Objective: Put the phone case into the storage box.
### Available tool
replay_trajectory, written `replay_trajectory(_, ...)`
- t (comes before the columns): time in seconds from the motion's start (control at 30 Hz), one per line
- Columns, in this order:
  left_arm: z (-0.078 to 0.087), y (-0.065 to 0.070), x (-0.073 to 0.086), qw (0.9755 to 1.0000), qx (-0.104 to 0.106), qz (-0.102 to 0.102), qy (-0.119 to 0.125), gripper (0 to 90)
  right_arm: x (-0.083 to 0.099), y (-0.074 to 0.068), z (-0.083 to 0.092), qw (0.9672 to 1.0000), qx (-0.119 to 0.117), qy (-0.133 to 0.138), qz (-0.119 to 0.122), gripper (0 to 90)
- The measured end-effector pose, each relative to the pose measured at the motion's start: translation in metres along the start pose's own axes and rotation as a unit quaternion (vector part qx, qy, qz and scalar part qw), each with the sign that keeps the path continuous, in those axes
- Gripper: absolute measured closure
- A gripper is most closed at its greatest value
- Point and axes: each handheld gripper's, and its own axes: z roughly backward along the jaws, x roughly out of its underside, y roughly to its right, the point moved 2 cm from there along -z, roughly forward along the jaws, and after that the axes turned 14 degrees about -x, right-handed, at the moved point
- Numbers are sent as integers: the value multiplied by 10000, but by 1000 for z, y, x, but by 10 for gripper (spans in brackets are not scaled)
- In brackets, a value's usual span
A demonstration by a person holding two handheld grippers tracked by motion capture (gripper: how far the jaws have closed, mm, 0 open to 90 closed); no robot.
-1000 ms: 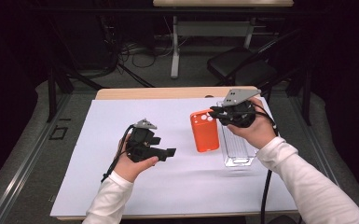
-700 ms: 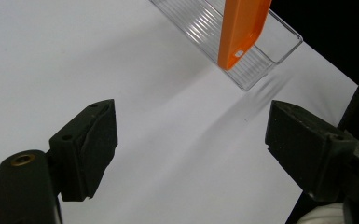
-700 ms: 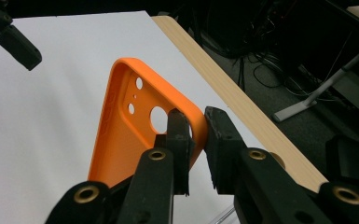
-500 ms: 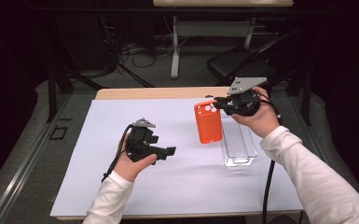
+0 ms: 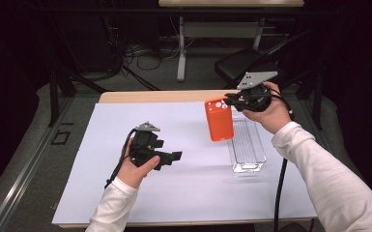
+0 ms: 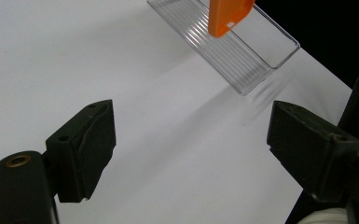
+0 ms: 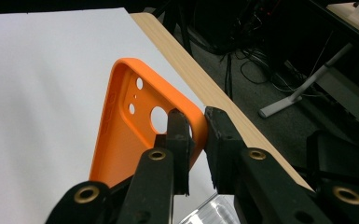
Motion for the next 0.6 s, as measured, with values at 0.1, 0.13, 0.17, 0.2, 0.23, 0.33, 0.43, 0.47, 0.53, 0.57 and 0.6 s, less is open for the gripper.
replay_trajectory(0.1,0,-1,0,10000,4,-2,2,159,-2,5,0,10000,8,-17,9,806)
replay_trajectory(0.13,0,-1,0,10000,10,-14,3,156,-2,6,0,10000,4,-13,6,806)
replay_trajectory(0.17,1,-1,0,10000,1,9,6,155,-3,7,-1,10000,10,2,16,806)
replay_trajectory(0.2,1,-1,0,10000,12,14,11,155,-4,8,-1,10000,12,-1,9,806)
replay_trajectory(0.23,1,-2,0,10000,22,15,15,155,-5,10,-1,10000,25,-13,43,806)
replay_trajectory(0.33,2,-2,0,10000,12,34,57,155,-6,13,-2,10000,59,-21,56,806)
replay_trajectory(0.43,2,-2,0,10000,-6,39,67,155,-6,17,-3,9999,71,-59,39,806)
replay_trajectory(0.47,2,-2,0,10000,-8,38,65,155,-5,19,-3,10000,80,-53,6,806)
replay_trajectory(0.53,2,-2,0,10000,-8,23,69,155,-4,22,-4,9999,114,-66,-29,806)
replay_trajectory(0.57,3,-2,0,10000,-12,39,74,155,-3,24,-4,9999,138,-87,-43,806)
replay_trajectory(0.6,3,-2,0,10000,0,45,70,156,-3,26,-3,9998,162,-99,-64,806)
